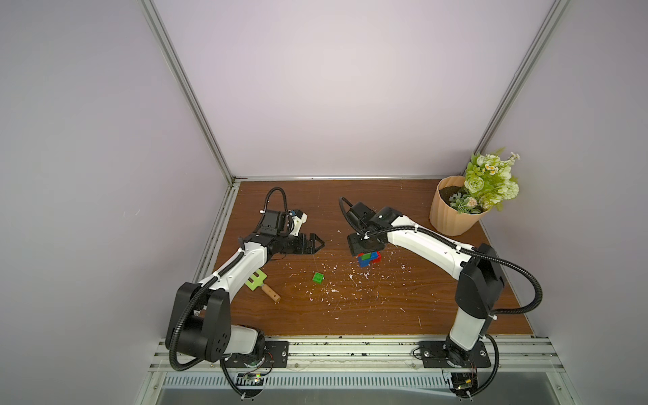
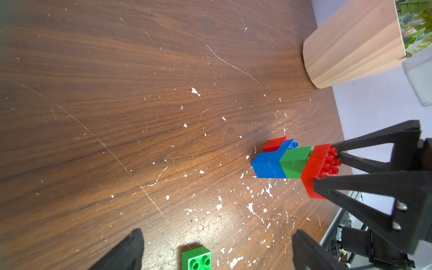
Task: Assemble a giraffe with lego
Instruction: Assemble the lego brick with the lego brick.
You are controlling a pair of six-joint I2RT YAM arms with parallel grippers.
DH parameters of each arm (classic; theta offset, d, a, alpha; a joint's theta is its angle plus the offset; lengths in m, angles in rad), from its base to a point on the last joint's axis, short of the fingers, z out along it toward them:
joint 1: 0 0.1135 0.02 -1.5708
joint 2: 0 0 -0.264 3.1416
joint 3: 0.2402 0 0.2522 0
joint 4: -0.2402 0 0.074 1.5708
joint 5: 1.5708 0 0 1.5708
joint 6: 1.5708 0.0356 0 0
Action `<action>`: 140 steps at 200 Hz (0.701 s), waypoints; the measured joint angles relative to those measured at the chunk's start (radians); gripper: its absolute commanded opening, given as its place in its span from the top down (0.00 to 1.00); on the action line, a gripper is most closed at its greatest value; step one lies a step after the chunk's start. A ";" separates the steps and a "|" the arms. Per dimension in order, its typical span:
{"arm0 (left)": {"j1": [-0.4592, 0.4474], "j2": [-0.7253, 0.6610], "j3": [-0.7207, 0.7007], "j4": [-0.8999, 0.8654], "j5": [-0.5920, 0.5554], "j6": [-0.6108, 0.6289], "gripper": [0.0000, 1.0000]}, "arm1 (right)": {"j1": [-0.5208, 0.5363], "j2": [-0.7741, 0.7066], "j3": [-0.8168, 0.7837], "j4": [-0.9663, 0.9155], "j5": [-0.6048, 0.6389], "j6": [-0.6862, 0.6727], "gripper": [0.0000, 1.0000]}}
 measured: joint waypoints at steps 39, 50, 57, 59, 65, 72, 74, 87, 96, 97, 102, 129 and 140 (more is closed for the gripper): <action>0.000 0.000 0.000 0.000 0.000 0.000 0.00 | 0.000 0.009 0.011 -0.008 0.002 -0.004 0.50; 0.000 0.000 0.000 0.000 0.000 0.000 0.00 | 0.000 0.009 0.011 -0.008 0.002 -0.006 0.50; 0.000 0.000 0.000 0.000 0.000 0.000 0.00 | 0.000 0.009 0.011 -0.008 0.002 -0.006 0.51; 0.000 0.000 0.000 0.000 0.000 0.000 0.00 | 0.000 0.009 0.011 -0.008 0.002 -0.007 0.51; 0.000 0.000 0.000 0.000 0.000 0.000 0.00 | -0.001 0.009 0.011 -0.008 0.000 -0.006 0.51; 0.000 0.000 0.000 0.000 0.000 0.000 0.00 | -0.001 0.009 0.011 -0.008 -0.001 -0.007 0.51; 0.000 0.000 0.000 0.000 0.000 0.000 0.00 | -0.002 0.009 0.011 -0.008 -0.001 -0.007 0.51; 0.000 0.000 0.000 0.000 0.000 0.000 0.00 | -0.002 0.009 0.011 -0.008 -0.002 -0.007 0.51; 0.000 0.000 0.000 0.000 0.000 0.000 0.00 | -0.002 0.009 0.011 -0.008 -0.002 -0.007 0.51; 0.000 0.000 0.000 0.000 0.000 0.000 0.00 | -0.002 0.009 0.011 -0.008 -0.002 -0.007 0.51; 0.000 0.000 0.000 0.000 0.000 0.000 0.00 | -0.002 0.009 0.011 -0.008 -0.002 -0.007 0.51; 0.000 0.000 0.000 0.000 0.000 0.000 0.00 | -0.002 0.008 0.010 -0.008 -0.002 -0.007 0.51; 0.000 0.000 0.000 0.000 0.000 0.000 0.00 | -0.002 0.007 0.010 -0.007 -0.002 -0.007 0.52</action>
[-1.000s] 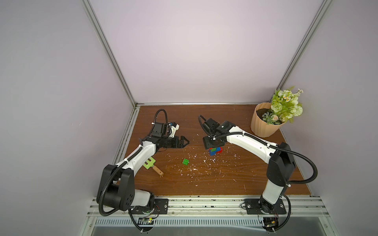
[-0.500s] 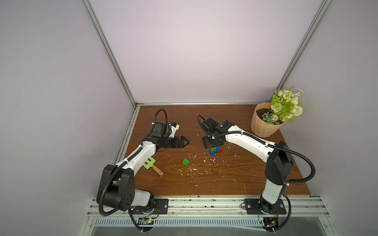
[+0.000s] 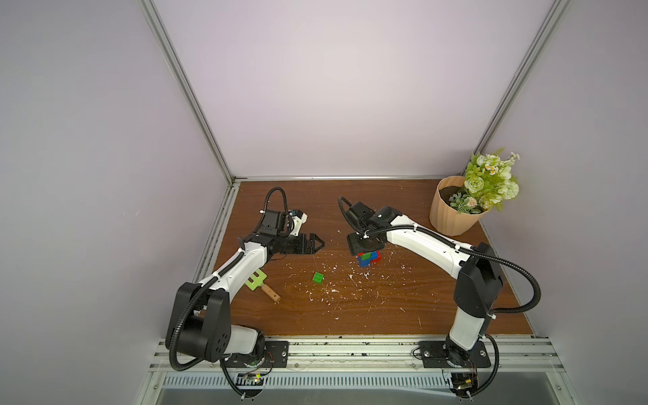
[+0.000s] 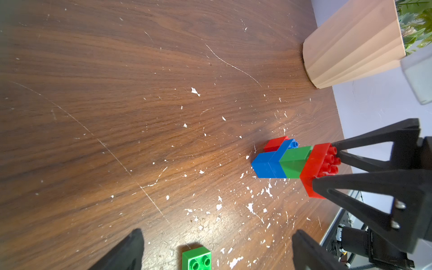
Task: Assemble a giraffe with lego
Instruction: Assemble the lego brick with the lego brick.
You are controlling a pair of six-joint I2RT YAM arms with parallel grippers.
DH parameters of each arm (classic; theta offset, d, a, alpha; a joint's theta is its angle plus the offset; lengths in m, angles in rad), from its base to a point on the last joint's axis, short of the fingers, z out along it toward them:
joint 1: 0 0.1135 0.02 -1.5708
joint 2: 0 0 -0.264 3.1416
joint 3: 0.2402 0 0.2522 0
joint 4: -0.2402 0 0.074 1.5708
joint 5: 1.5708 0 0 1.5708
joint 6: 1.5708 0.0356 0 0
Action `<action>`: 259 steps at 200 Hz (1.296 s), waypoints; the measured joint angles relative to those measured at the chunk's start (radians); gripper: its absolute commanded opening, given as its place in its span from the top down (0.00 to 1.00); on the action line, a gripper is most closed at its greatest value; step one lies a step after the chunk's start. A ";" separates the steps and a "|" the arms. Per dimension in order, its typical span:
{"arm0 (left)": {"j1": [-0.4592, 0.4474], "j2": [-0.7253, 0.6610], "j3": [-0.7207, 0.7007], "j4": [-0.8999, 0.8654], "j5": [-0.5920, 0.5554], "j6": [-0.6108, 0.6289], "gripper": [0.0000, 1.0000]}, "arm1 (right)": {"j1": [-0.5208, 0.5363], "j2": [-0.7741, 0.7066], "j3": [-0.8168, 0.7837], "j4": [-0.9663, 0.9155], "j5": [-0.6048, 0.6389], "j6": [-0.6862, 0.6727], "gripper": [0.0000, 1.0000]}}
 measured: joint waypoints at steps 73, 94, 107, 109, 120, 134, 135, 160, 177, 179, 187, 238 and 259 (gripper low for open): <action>0.000 0.000 0.000 0.000 0.000 0.000 0.00 | 0.003 -0.026 -0.036 0.022 0.001 0.000 0.52; 0.000 0.000 0.000 0.000 0.000 0.000 0.00 | 0.004 -0.029 -0.042 0.029 0.001 0.000 0.53; 0.000 0.000 0.000 0.000 0.000 0.000 0.00 | 0.004 -0.032 -0.047 0.033 0.001 -0.001 0.53; 0.000 0.000 0.000 0.000 0.000 0.000 0.00 | 0.004 -0.033 -0.048 0.034 0.001 -0.001 0.53; 0.000 0.000 0.000 0.000 0.000 0.000 0.00 | 0.004 -0.035 -0.050 0.038 0.002 -0.001 0.53; 0.000 0.000 0.000 0.000 0.000 0.000 0.00 | 0.004 -0.035 -0.051 0.038 0.002 -0.001 0.53; 0.000 0.000 0.000 0.000 0.000 0.000 0.00 | 0.004 -0.035 -0.051 0.038 0.002 -0.001 0.53; 0.000 0.000 0.000 0.000 0.000 0.000 0.00 | 0.004 -0.034 -0.047 0.036 0.002 -0.004 0.53; 0.000 0.000 0.000 0.000 0.000 0.000 0.00 | 0.004 -0.025 -0.035 0.030 0.001 -0.008 0.53; 0.000 0.000 0.000 0.000 0.000 0.000 0.00 | 0.004 -0.024 -0.033 0.029 0.002 -0.008 0.53; 0.000 0.000 0.000 0.000 0.000 0.000 0.01 | 0.004 -0.018 -0.025 0.027 0.002 -0.010 0.53; 0.000 0.000 0.000 0.000 0.000 0.000 0.00 | 0.004 0.001 -0.002 0.021 0.003 -0.015 0.53; 0.000 0.000 0.000 0.000 0.000 0.000 0.00 | 0.004 0.001 -0.002 0.021 0.002 -0.015 0.53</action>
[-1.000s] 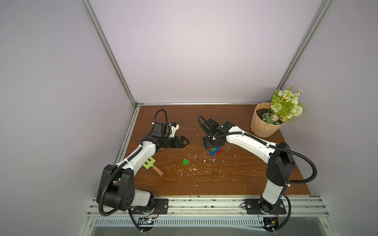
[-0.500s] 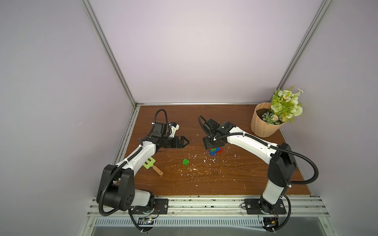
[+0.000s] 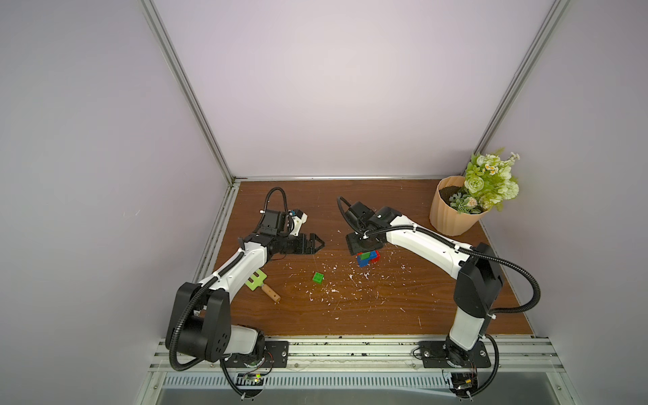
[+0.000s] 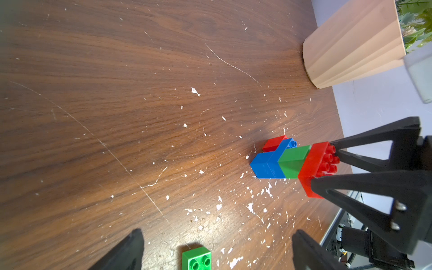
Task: Assemble a giraffe with lego
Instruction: Assemble the lego brick with the lego brick.
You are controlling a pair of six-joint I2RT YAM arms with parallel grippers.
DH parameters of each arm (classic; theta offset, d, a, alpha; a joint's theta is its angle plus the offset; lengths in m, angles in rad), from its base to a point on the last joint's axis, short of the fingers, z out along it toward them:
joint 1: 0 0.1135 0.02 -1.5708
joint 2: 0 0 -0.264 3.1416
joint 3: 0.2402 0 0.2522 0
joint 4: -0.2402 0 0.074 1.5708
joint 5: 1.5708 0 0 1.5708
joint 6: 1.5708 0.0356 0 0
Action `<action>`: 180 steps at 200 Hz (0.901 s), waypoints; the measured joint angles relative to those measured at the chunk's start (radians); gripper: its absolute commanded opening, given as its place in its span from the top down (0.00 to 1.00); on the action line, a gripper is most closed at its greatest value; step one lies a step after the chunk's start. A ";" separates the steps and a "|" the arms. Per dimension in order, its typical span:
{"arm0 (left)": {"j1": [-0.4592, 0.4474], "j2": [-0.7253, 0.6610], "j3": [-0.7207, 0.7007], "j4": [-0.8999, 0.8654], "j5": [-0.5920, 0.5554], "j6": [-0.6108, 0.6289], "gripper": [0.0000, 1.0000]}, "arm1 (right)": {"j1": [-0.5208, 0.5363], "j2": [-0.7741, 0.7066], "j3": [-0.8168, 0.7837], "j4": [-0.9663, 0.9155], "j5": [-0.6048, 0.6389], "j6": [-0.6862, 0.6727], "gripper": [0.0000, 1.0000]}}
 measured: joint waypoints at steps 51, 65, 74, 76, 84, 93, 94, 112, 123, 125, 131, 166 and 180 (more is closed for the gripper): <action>0.000 0.000 0.000 0.000 0.000 0.000 0.00 | 0.001 -0.021 -0.027 0.012 -0.005 -0.011 0.53; 0.000 0.000 0.000 0.000 0.000 0.000 0.00 | 0.001 -0.029 -0.041 0.017 -0.004 -0.011 0.54; 0.000 0.000 0.000 0.000 0.000 0.000 0.00 | 0.001 -0.033 -0.050 0.021 -0.005 -0.011 0.53; 0.000 0.000 0.000 0.000 0.000 0.000 0.00 | 0.001 -0.034 -0.051 0.023 -0.005 -0.011 0.53; 0.000 0.000 0.000 0.000 0.000 0.000 0.00 | 0.001 -0.036 -0.054 0.026 -0.005 -0.011 0.53; 0.000 0.000 0.000 0.000 0.000 0.000 0.00 | 0.001 -0.037 -0.056 0.029 -0.004 -0.011 0.53; 0.000 0.000 0.000 0.000 0.000 0.000 0.01 | 0.001 -0.037 -0.056 0.029 -0.004 -0.011 0.54; 0.000 0.000 0.000 0.000 0.000 0.000 0.00 | 0.000 -0.038 -0.058 0.032 -0.005 -0.011 0.54; 0.000 0.000 0.000 0.000 0.000 0.000 0.00 | -0.001 -0.038 -0.058 0.033 -0.005 -0.012 0.54; 0.000 0.000 0.000 0.000 0.000 0.000 0.00 | -0.001 -0.038 -0.058 0.033 -0.005 -0.013 0.54; 0.000 0.000 0.000 0.000 0.000 0.000 0.00 | -0.001 -0.038 -0.058 0.033 -0.006 -0.014 0.54; 0.000 0.000 0.000 0.000 0.000 0.000 0.00 | -0.002 -0.037 -0.055 0.027 -0.012 -0.026 0.54; 0.000 0.000 0.000 0.000 0.000 0.000 0.00 | -0.002 -0.031 -0.045 0.017 -0.013 -0.030 0.54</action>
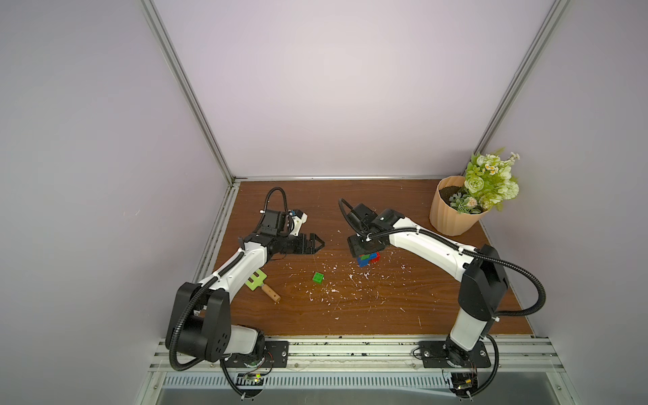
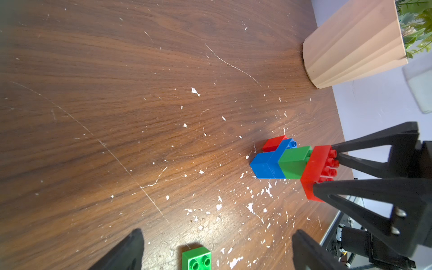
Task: Assemble a giraffe with lego
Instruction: Assemble the lego brick with the lego brick.
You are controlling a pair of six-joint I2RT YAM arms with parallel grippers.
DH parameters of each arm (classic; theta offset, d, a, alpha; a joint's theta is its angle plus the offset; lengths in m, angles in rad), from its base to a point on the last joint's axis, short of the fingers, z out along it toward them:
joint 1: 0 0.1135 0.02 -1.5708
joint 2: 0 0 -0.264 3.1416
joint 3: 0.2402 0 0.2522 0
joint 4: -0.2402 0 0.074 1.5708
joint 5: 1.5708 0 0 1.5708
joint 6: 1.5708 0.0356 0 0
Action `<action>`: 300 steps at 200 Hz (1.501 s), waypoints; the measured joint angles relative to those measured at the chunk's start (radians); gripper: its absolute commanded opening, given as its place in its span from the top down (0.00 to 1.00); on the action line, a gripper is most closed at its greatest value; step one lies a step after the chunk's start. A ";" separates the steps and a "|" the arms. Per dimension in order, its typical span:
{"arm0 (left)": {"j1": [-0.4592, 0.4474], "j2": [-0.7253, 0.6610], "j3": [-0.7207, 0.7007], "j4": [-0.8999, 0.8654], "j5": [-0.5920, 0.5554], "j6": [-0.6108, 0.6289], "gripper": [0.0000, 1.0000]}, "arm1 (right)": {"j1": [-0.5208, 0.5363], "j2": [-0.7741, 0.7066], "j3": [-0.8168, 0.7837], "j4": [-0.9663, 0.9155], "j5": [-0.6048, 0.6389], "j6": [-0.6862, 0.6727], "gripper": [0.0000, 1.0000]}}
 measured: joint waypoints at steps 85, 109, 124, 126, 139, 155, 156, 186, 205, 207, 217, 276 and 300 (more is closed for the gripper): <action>0.000 0.000 0.000 0.000 0.000 0.000 0.00 | -0.008 0.052 0.076 -0.055 -0.007 -0.023 0.55; 0.000 0.000 0.000 0.000 0.000 0.000 0.00 | -0.013 0.052 0.075 -0.056 -0.018 -0.027 0.54; 0.000 0.000 0.000 0.000 0.000 0.000 0.01 | -0.016 0.052 0.075 -0.056 -0.021 -0.031 0.54; 0.000 0.000 0.000 0.000 0.000 0.000 0.00 | -0.016 0.052 0.075 -0.056 -0.021 -0.032 0.54; 0.000 0.000 0.000 0.000 0.000 0.000 0.00 | -0.019 0.052 0.075 -0.057 -0.023 -0.037 0.54; 0.000 0.000 0.000 0.000 0.000 0.000 0.01 | -0.021 0.058 0.075 -0.065 -0.026 -0.047 0.54; 0.000 0.000 0.000 0.000 0.000 0.000 0.01 | -0.021 0.058 0.076 -0.065 -0.026 -0.048 0.54; 0.000 0.000 0.000 0.000 0.000 0.000 0.01 | -0.027 0.063 0.082 -0.073 -0.033 -0.062 0.54; 0.000 0.000 0.000 0.000 0.000 0.000 0.01 | -0.030 0.066 0.088 -0.079 -0.039 -0.067 0.55; 0.000 0.000 0.000 0.000 0.000 0.000 0.00 | -0.031 0.066 0.088 -0.079 -0.040 -0.068 0.55; 0.000 0.000 0.000 0.000 0.000 0.000 0.00 | -0.032 0.066 0.088 -0.079 -0.043 -0.068 0.55; 0.000 0.000 0.000 0.000 0.000 0.000 0.00 | -0.033 0.048 0.047 -0.045 -0.048 -0.067 0.54; 0.000 0.000 0.000 0.000 0.000 0.000 0.00 | -0.032 0.035 0.027 -0.029 -0.046 -0.067 0.52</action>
